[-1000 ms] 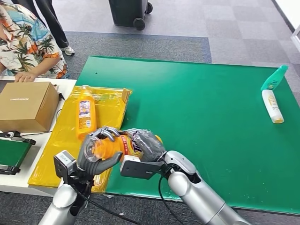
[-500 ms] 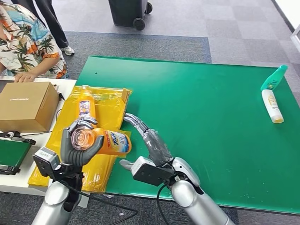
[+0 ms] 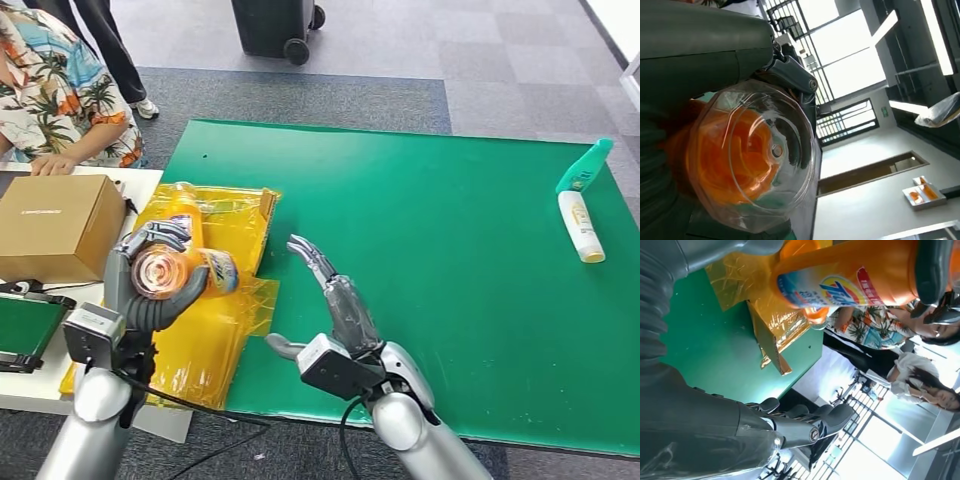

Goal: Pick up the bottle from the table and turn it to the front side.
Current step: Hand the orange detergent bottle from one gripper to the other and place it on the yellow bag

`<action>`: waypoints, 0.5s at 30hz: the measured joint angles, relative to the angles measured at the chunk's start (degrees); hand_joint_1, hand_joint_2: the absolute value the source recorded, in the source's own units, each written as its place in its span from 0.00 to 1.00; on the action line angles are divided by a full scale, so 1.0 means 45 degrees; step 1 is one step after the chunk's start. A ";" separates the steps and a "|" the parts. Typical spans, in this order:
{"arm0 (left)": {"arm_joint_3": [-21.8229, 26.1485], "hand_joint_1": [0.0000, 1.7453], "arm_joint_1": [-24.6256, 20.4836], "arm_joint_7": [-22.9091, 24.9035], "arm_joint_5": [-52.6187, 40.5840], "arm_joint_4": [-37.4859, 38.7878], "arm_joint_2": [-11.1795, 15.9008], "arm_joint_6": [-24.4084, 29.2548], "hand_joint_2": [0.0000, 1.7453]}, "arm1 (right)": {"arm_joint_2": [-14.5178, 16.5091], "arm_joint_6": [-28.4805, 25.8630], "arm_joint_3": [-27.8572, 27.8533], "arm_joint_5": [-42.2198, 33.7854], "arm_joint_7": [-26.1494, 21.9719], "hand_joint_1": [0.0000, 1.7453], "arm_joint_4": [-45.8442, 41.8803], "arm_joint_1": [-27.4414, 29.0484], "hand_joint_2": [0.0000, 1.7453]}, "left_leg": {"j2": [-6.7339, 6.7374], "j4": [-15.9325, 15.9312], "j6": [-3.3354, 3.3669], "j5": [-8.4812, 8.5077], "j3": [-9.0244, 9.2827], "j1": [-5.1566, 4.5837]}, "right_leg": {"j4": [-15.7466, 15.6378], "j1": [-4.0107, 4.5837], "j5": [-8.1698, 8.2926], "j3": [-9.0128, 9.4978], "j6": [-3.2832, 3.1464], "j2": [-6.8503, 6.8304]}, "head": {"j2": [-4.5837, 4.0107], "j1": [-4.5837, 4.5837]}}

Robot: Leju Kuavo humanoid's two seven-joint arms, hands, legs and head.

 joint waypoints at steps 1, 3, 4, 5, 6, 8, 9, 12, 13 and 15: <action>0.0085 1.00 -0.0110 0.0297 -0.0334 -0.0046 0.0213 -0.0105 1.00 | -0.0001 -0.0034 -0.0047 0.0043 0.0000 0.00 -0.0076 0.0088 1.00 | 0.0000 0.0000 0.0000 0.0000 0.0000 0.0000 | 0.0000 0.0000 0.0000 -0.0001 0.0000 0.0000 | 0.0000 0.0000; 0.0287 1.00 -0.0367 0.1083 -0.0891 -0.0095 0.0728 -0.0601 1.00 | -0.0001 -0.0124 -0.0146 0.0150 0.0004 0.00 -0.0226 0.0284 1.00 | 0.0000 0.0000 -0.0003 0.0002 0.0000 0.0004 | 0.0001 0.0004 -0.0001 -0.0002 -0.0001 0.0000 | 0.0000 0.0000; 0.0405 1.00 -0.0519 0.1558 -0.1079 -0.0096 0.1079 -0.1018 1.00 | -0.0003 -0.0164 -0.0208 0.0205 0.0007 0.00 -0.0306 0.0394 1.00 | 0.0001 0.0000 -0.0006 0.0003 0.0000 0.0007 | 0.0001 0.0007 0.0000 -0.0004 -0.0003 0.0002 | 0.0000 -0.0001; 0.0551 1.00 -0.0694 0.2072 -0.1224 -0.0075 0.1481 -0.1522 1.00 | -0.0004 -0.0198 -0.0280 0.0242 0.0010 0.00 -0.0384 0.0509 1.00 | 0.0001 -0.0001 -0.0009 0.0005 0.0000 0.0012 | 0.0002 0.0011 0.0000 -0.0006 -0.0005 0.0004 | 0.0000 -0.0001; 0.0714 1.00 -0.0883 0.2550 -0.1313 -0.0039 0.1928 -0.2052 1.00 | -0.0006 -0.0227 -0.0361 0.0267 0.0013 0.00 -0.0456 0.0624 1.00 | 0.0002 -0.0001 -0.0015 0.0009 0.0000 0.0016 | 0.0003 0.0015 0.0000 -0.0008 -0.0009 0.0006 | 0.0000 0.0000; 0.1106 1.00 -0.1265 0.3308 -0.1382 0.0123 0.2861 -0.3061 1.00 | -0.0011 -0.0276 -0.0532 0.0304 0.0015 0.00 -0.0583 0.0828 1.00 | 0.0005 -0.0003 -0.0026 0.0015 -0.0001 0.0026 | 0.0006 0.0023 0.0002 -0.0013 -0.0020 0.0011 | -0.0001 -0.0002; 0.1298 1.00 -0.1448 0.3593 -0.1343 0.0237 0.3341 -0.3480 1.00 | -0.0012 -0.0300 -0.0609 0.0319 0.0015 0.00 -0.0625 0.0908 1.00 | 0.0006 -0.0003 -0.0032 0.0019 -0.0001 0.0032 | 0.0007 0.0030 0.0003 -0.0015 -0.0027 0.0015 | 0.0000 -0.0002; 0.1856 1.00 -0.1863 0.4284 -0.0970 0.0622 0.4699 -0.4410 1.00 | -0.0013 -0.0345 -0.0787 0.0338 0.0004 0.00 -0.0699 0.1060 1.00 | 0.0013 -0.0004 -0.0043 0.0023 -0.0001 0.0051 | 0.0010 0.0049 0.0011 -0.0018 -0.0049 0.0026 | 0.0001 -0.0003; 0.2041 1.00 -0.1930 0.4443 -0.0820 0.0736 0.5074 -0.4606 1.00 | -0.0013 -0.0352 -0.0830 0.0340 -0.0004 0.00 -0.0712 0.1096 1.00 | 0.0015 -0.0004 -0.0044 0.0024 -0.0001 0.0053 | 0.0010 0.0052 0.0012 -0.0019 -0.0053 0.0027 | 0.0001 -0.0004; 0.2400 1.00 -0.1973 0.4678 -0.0653 0.0922 0.5666 -0.4801 1.00 | -0.0013 -0.0359 -0.0891 0.0340 -0.0019 0.00 -0.0726 0.1155 1.00 | 0.0016 -0.0005 -0.0045 0.0023 -0.0002 0.0055 | 0.0010 0.0055 0.0011 -0.0020 -0.0056 0.0028 | 0.0000 -0.0004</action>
